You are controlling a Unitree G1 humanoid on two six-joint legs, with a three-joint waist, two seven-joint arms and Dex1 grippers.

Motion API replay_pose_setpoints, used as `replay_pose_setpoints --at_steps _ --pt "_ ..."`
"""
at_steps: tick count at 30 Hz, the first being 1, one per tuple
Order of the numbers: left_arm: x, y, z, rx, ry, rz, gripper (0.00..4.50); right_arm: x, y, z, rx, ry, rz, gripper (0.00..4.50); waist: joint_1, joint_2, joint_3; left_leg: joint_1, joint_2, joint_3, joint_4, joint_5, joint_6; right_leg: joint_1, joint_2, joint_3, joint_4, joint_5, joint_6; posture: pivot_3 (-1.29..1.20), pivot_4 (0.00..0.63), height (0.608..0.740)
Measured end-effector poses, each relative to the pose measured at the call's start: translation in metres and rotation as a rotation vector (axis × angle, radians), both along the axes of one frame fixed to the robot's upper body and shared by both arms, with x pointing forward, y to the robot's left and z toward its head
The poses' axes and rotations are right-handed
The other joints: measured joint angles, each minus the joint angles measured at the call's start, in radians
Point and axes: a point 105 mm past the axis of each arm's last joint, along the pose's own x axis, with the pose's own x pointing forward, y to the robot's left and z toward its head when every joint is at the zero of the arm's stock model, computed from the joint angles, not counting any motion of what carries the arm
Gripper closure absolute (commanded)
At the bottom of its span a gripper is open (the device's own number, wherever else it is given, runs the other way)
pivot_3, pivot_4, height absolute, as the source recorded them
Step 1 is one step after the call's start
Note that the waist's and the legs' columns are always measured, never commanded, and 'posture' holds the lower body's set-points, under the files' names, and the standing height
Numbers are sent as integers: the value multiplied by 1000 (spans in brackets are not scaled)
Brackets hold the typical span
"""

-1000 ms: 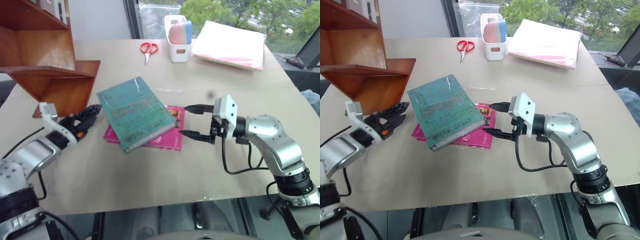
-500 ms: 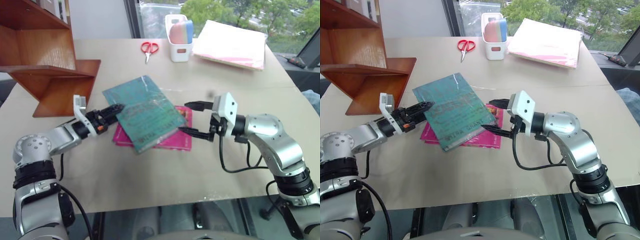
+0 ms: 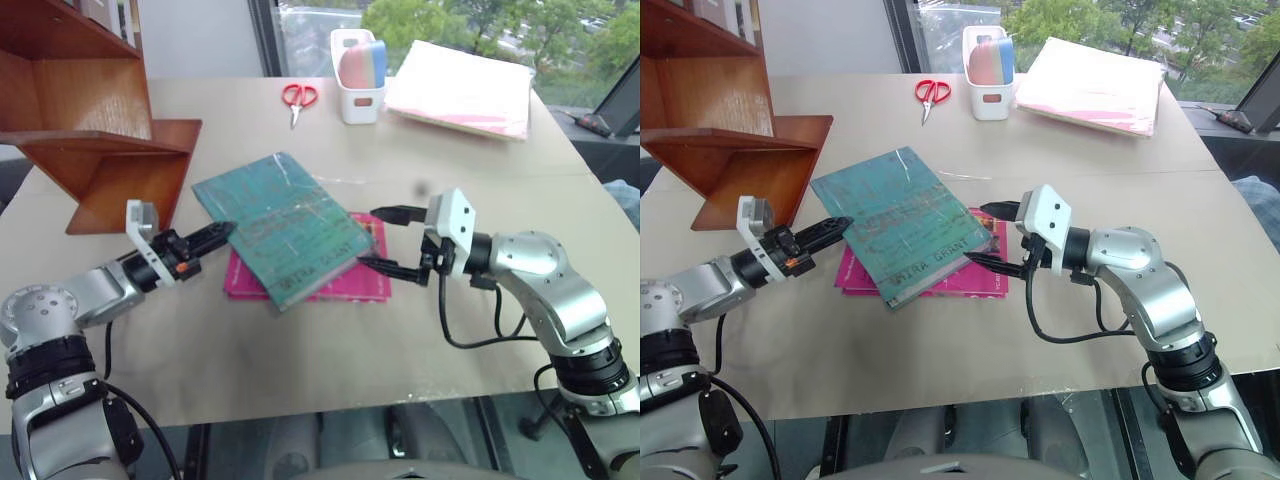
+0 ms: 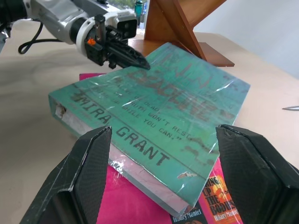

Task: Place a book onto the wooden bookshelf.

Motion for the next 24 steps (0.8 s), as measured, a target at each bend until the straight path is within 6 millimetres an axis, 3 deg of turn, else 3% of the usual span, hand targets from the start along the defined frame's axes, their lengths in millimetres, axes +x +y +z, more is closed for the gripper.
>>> replay_pose_setpoints --at_steps 1,2,4,5,9,24 --pt "-1 1 -1 9 6 5 3517 0 0 0 0 0 0 844 0 0 0 0 0 0 0 0 0 0 0 0 0 0 0 0 150 740" --pt "-2 2 -4 22 13 13 2885 0 0 0 0 1 1 844 0 0 0 0 0 0 0 0 0 0 0 0 0 0 0 0 150 740" --pt "-4 2 -6 32 22 17 2710 0 0 0 -1 1 1 844 0 0 0 0 0 0 0 0 0 0 0 0 0 0 0 0 150 740" --pt "-5 1 -10 40 36 24 2270 0 0 0 -1 1 2 844 0 0 0 0 0 0 0 0 0 0 0 0 0 0 0 0 150 740" --pt "-3 -1 -15 46 57 37 2270 0 0 -1 -3 4 4 844 1 0 0 0 0 0 0 0 0 0 0 0 0 0 0 0 150 740" --pt "0 -8 0 -24 -28 0 2270 0 -1 -6 -7 19 -9 844 1 0 0 0 0 0 0 0 0 0 0 0 0 0 0 0 150 740"
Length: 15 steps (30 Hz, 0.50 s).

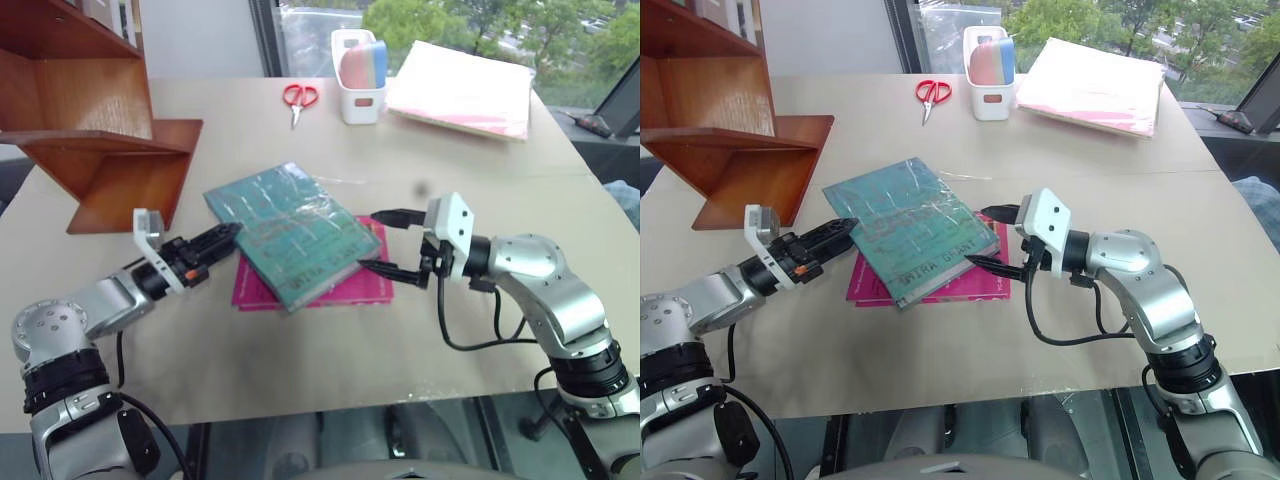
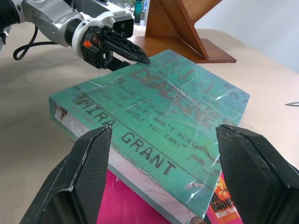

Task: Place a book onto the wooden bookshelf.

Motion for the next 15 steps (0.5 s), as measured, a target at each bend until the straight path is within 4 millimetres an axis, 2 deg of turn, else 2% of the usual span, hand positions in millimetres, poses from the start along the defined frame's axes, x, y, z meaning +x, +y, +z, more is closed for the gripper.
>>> replay_pose_setpoints --at_steps 5,6,7,10,11,15 --pt "3 -1 2 -28 -9 8 2270 0 -1 -1 -2 3 -2 844 0 0 0 0 0 0 0 0 0 0 0 0 0 0 0 0 150 740" --pt "5 -2 1 -40 -4 15 2812 0 -1 -1 -2 3 -2 844 0 0 0 0 0 0 0 0 0 0 0 0 0 0 0 0 150 740" --pt "6 -2 1 -44 -1 18 3002 0 -1 -1 -2 3 -2 844 0 0 0 0 0 0 0 0 0 0 0 0 0 0 0 0 150 740" --pt "7 -6 -5 -85 21 24 4275 0 -1 -2 -3 5 -3 844 0 0 0 0 0 0 0 0 0 0 0 0 0 0 0 0 150 740" --pt "7 -7 -6 -91 23 25 4445 0 -1 -2 -3 5 -3 844 0 0 0 0 0 0 0 0 0 0 0 0 0 0 0 0 150 740" --pt "6 -4 -2 -122 16 41 4445 0 -1 -3 -4 9 -5 844 -1 0 0 0 0 0 0 0 0 0 0 0 0 0 0 0 150 740"
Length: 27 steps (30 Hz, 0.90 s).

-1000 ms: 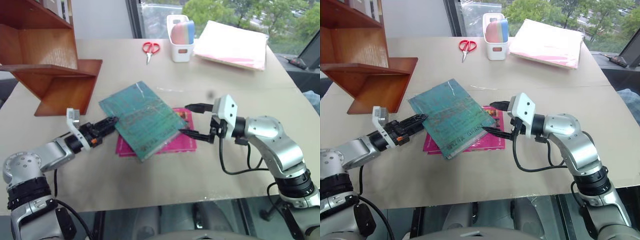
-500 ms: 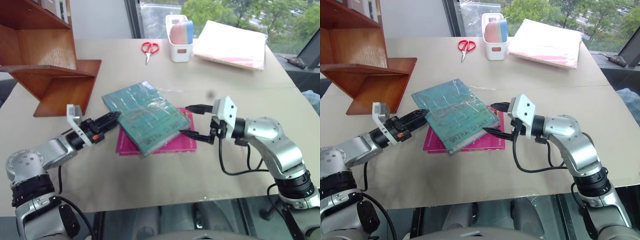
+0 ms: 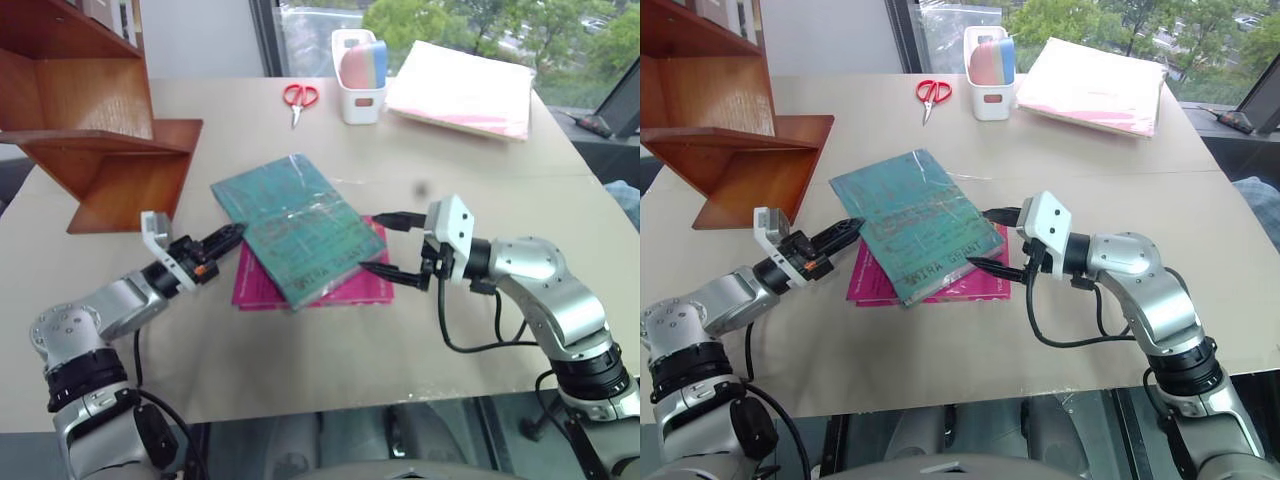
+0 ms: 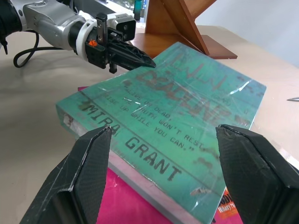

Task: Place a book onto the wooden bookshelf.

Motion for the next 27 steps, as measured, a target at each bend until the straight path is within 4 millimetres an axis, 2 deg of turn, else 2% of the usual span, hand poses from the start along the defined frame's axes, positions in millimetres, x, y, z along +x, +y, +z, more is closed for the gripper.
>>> replay_pose_setpoints --at_steps 6,8,9,11,14,18,19,20,23,25,27 --pt "-7 1 8 -6 -33 5 4445 0 0 0 0 1 0 844 1 0 0 0 0 0 0 0 0 0 0 0 0 0 0 0 150 740" --pt "-14 -2 28 31 -117 -16 4445 0 0 0 2 0 1 844 1 0 0 0 0 0 0 0 0 0 0 0 0 0 0 0 150 740" --pt "-15 -3 31 41 -131 -20 4445 0 0 0 2 0 1 844 1 0 0 0 0 0 0 0 0 0 0 0 0 0 0 0 150 740" --pt "-19 -10 48 119 -219 -20 4445 -1 -2 4 28 6 4 844 2 -1 1 -1 0 0 0 0 -1 0 0 0 0 0 0 0 150 740" --pt "-20 -26 87 211 -389 -21 4445 -3 -10 23 104 -7 -2 844 10 -1 1 -1 0 -1 0 1 -1 1 -1 -1 0 0 0 0 150 740" --pt "-22 -43 148 319 -607 -2 4445 -6 -27 60 196 -64 -28 844 10 -1 1 0 0 -1 1 1 -2 1 0 0 0 0 0 0 150 740" --pt "-25 -47 161 382 -661 10 4445 -6 -34 70 219 -79 -43 844 5 -1 1 0 0 0 1 1 -1 1 0 0 -1 0 0 0 150 740" --pt "-26 -49 166 424 -689 18 4445 -6 -37 75 233 -86 -54 844 2 -1 1 1 0 0 0 1 -1 1 0 1 -1 0 0 0 150 740" --pt "-25 -59 168 719 -779 15 4445 -4 -47 94 276 -130 -86 844 -1 1 2 1 0 1 -2 1 -2 0 1 2 -1 0 0 0 150 740" --pt "-24 -67 170 963 -892 -5 4445 0 -51 108 300 -178 -106 844 1 2 3 1 0 1 -2 1 -2 -1 2 3 -2 0 0 0 150 740" --pt "-25 -73 185 1124 -1078 3 4445 4 -55 118 315 -216 -119 844 4 4 4 0 0 2 -2 1 -2 -1 2 3 -2 0 0 0 150 740"
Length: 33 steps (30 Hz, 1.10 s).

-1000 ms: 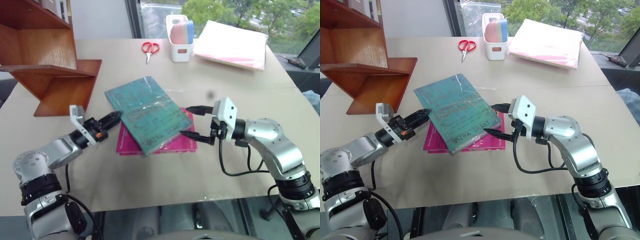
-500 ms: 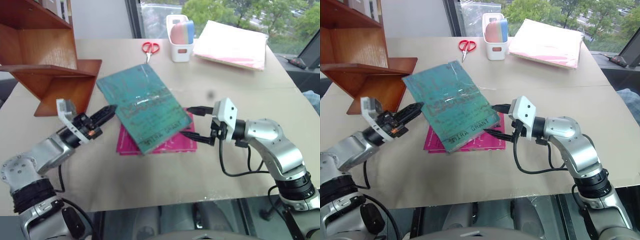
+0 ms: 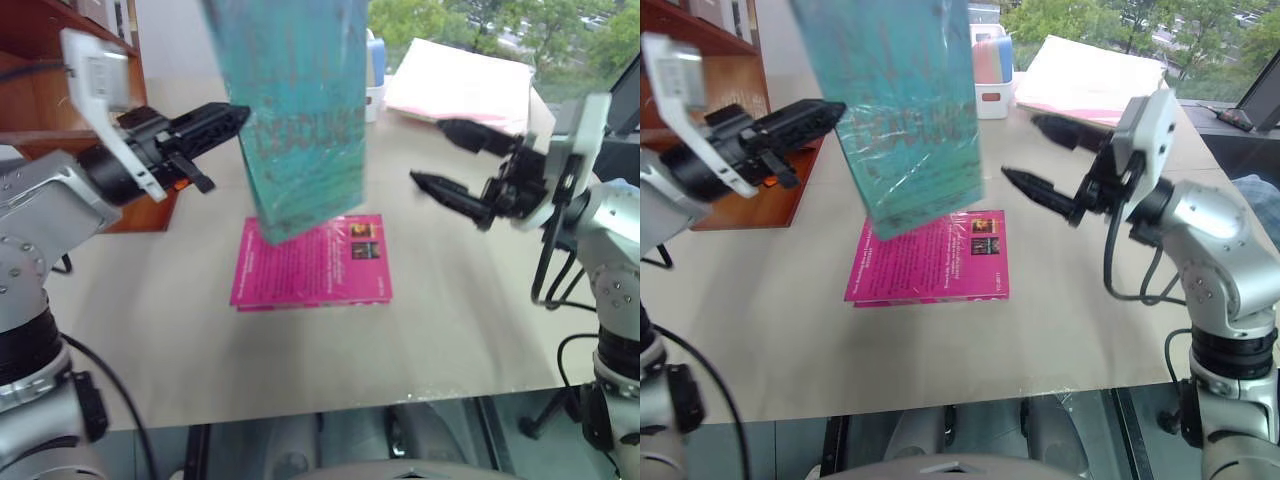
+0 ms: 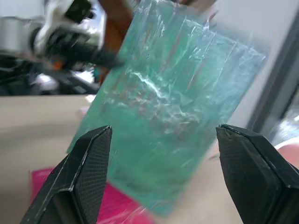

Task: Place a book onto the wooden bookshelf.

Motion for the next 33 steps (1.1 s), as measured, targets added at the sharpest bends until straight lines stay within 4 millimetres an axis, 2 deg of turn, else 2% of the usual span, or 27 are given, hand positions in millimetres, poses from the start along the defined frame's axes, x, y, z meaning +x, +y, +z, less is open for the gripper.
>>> replay_pose_setpoints --at_steps 5,7,10,15,17,21,24,28,33 --pt "-14 -3 30 435 -410 24 4445 12 -6 -2 16 43 5 844 1 1 2 -1 0 1 0 0 0 -1 0 1 -2 0 0 0 150 740" --pt "-22 -2 40 564 -510 3 4445 16 -8 1 15 43 11 844 0 2 2 -2 0 2 0 0 0 -2 0 2 -1 0 0 0 150 740" --pt "-35 10 48 769 -596 -12 4445 20 -14 1 0 43 22 844 -3 3 3 -2 0 2 0 0 1 -2 0 2 -1 -1 1 0 150 740" --pt "-38 54 50 979 -536 45 4445 23 -22 -3 -29 52 48 844 -3 5 5 -2 1 3 0 0 1 -4 0 3 0 -1 1 0 150 740" --pt "-39 64 51 1008 -522 65 4445 23 -22 -3 -27 48 52 844 -3 5 5 -2 1 3 0 0 1 -4 0 3 0 -1 1 0 150 740" --pt "-42 108 58 1138 -422 189 4445 22 -19 -1 -8 24 74 844 -5 5 5 -3 2 4 0 0 1 -6 1 4 1 -1 1 0 150 740" --pt "-43 129 59 1160 -386 239 4445 20 -17 -1 -9 21 88 844 -3 6 6 -4 2 5 0 0 1 -7 1 4 2 -1 1 0 150 740" --pt "-44 156 52 1170 -325 283 4445 17 -14 -2 -27 15 117 844 -2 6 6 -5 2 5 1 0 1 -8 1 4 2 -1 1 0 150 740" --pt "-34 183 31 1159 -246 309 4445 13 -6 -5 -52 9 152 844 -2 6 6 -5 3 5 1 0 1 -8 1 4 4 -1 1 0 150 740"
